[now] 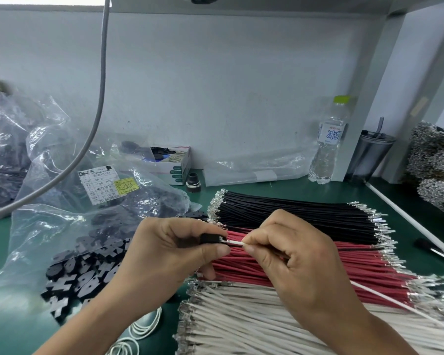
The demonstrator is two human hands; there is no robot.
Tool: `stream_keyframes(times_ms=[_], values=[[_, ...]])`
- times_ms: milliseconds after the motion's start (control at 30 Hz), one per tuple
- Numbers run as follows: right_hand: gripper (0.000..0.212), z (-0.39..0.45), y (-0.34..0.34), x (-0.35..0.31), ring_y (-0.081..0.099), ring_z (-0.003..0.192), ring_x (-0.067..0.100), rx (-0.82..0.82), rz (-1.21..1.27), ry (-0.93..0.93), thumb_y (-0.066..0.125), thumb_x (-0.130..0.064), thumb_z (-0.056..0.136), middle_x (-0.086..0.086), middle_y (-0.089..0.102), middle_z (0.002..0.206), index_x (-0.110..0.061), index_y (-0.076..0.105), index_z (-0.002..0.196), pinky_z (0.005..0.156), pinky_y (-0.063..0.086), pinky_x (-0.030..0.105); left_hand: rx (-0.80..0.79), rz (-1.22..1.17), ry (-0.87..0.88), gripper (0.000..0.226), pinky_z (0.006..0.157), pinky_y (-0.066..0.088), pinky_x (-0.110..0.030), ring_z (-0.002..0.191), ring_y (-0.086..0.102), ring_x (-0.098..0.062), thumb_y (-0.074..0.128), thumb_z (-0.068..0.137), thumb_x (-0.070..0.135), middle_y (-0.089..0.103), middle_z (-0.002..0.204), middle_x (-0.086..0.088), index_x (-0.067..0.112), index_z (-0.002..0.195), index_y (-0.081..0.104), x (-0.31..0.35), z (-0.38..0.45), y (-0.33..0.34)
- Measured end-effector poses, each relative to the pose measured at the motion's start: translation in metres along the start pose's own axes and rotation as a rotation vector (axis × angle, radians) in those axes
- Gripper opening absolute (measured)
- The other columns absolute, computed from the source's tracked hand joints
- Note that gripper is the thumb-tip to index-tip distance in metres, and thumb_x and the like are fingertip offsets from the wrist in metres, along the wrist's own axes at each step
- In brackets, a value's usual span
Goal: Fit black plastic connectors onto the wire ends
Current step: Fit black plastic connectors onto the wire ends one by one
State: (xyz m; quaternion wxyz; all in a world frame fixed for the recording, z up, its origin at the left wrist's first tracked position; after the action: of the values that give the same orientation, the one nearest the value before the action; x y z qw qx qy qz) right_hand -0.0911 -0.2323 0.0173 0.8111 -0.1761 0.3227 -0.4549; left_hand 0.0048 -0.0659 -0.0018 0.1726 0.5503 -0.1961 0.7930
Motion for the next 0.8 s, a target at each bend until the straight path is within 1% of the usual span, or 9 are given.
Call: stream_keyframes(times_ms=[100, 200, 300, 433, 533, 600, 667, 700, 800], values=[[0.010, 0.001, 0.003, -0.006, 0.058, 0.074, 0.009, -0.005, -0.070, -0.055, 0.069, -0.025, 0.090, -0.011, 0.059, 0.081, -0.019, 0.074, 0.083, 0.060, 0.049, 0.028, -0.034, 0.039, 0.019, 0.017, 0.057, 0.061, -0.034, 0.050, 0.069, -0.027, 0.087, 0.068, 0.016, 0.076, 0.070, -0.011, 0.020, 0.084, 0.085, 0.000, -0.001, 0.005], [0.010, 0.001, 0.005, -0.007, 0.058, 0.073, 0.010, -0.006, -0.087, -0.075, 0.069, -0.024, 0.089, -0.010, 0.060, 0.080, -0.018, 0.074, 0.083, 0.059, 0.050, 0.031, -0.015, 0.061, 0.035, 0.016, 0.054, 0.059, -0.030, 0.048, 0.068, -0.024, 0.087, 0.067, 0.016, 0.075, 0.067, -0.009, 0.023, 0.081, 0.085, -0.001, 0.000, 0.005], [0.009, 0.002, 0.001, 0.001, 0.061, 0.076, 0.010, -0.037, 0.035, 0.046, 0.070, -0.034, 0.088, -0.015, 0.060, 0.081, -0.028, 0.073, 0.084, 0.062, 0.050, 0.031, -0.023, 0.061, 0.015, 0.018, 0.051, 0.050, -0.019, 0.047, 0.068, -0.019, 0.087, 0.068, 0.021, 0.075, 0.064, -0.008, 0.022, 0.087, 0.085, 0.001, 0.000, 0.003], [0.010, 0.002, 0.000, 0.009, 0.063, 0.080, 0.014, -0.072, 0.138, 0.147, 0.072, -0.039, 0.084, -0.012, 0.063, 0.079, -0.030, 0.073, 0.080, 0.065, 0.050, 0.033, -0.044, 0.055, -0.045, 0.021, 0.051, 0.046, -0.020, 0.052, 0.069, -0.017, 0.086, 0.071, 0.027, 0.075, 0.066, -0.013, 0.024, 0.092, 0.084, 0.000, -0.001, 0.002], [0.011, 0.004, 0.002, 0.002, 0.061, 0.076, 0.012, -0.055, 0.109, 0.096, 0.070, -0.035, 0.084, -0.012, 0.060, 0.076, -0.026, 0.072, 0.078, 0.064, 0.048, 0.031, -0.071, 0.019, -0.063, 0.020, 0.058, 0.053, -0.028, 0.057, 0.070, -0.019, 0.085, 0.073, 0.023, 0.075, 0.067, -0.015, 0.020, 0.093, 0.084, 0.001, -0.001, 0.003], [0.012, 0.006, 0.002, -0.005, 0.059, 0.073, 0.010, -0.043, 0.049, 0.032, 0.071, -0.032, 0.085, -0.013, 0.058, 0.076, -0.023, 0.071, 0.078, 0.062, 0.048, 0.030, -0.076, -0.001, -0.051, 0.019, 0.068, 0.059, -0.042, 0.060, 0.073, -0.025, 0.084, 0.074, 0.021, 0.076, 0.070, -0.017, 0.018, 0.093, 0.084, 0.005, -0.001, 0.004], [0.013, 0.007, 0.002, -0.009, 0.057, 0.071, 0.009, -0.046, -0.041, -0.043, 0.071, -0.029, 0.086, -0.013, 0.057, 0.076, -0.020, 0.071, 0.077, 0.061, 0.049, 0.032, -0.093, 0.025, -0.033, 0.018, 0.071, 0.057, -0.055, 0.061, 0.074, -0.029, 0.084, 0.075, 0.022, 0.077, 0.072, -0.017, 0.018, 0.093, 0.084, 0.007, -0.002, 0.005], [0.013, 0.008, 0.001, -0.010, 0.056, 0.071, 0.009, -0.045, -0.066, -0.070, 0.071, -0.028, 0.087, -0.013, 0.057, 0.076, -0.019, 0.071, 0.077, 0.060, 0.049, 0.033, -0.097, 0.035, -0.024, 0.018, 0.067, 0.056, -0.052, 0.060, 0.074, -0.028, 0.084, 0.075, 0.022, 0.076, 0.071, -0.015, 0.018, 0.093, 0.084, 0.006, -0.001, 0.004], [0.014, 0.012, -0.006, -0.011, 0.057, 0.074, 0.008, -0.017, -0.117, -0.099, 0.068, -0.033, 0.091, -0.015, 0.058, 0.079, -0.024, 0.070, 0.081, 0.061, 0.048, 0.031, -0.096, 0.000, 0.017, 0.018, 0.056, 0.052, -0.021, 0.057, 0.073, -0.023, 0.084, 0.076, 0.015, 0.076, 0.070, -0.017, 0.013, 0.094, 0.084, 0.007, 0.002, -0.002]])
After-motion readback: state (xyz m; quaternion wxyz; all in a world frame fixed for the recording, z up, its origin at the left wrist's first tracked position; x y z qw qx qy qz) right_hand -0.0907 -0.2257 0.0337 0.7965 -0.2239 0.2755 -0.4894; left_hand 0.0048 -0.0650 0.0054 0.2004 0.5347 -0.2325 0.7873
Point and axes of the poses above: each hand's wrist, its own z-axis towards the middle knuckle, its own y-axis out of the palm, x = y × z, the point moved 5 cm from there along z, towards the middle knuckle
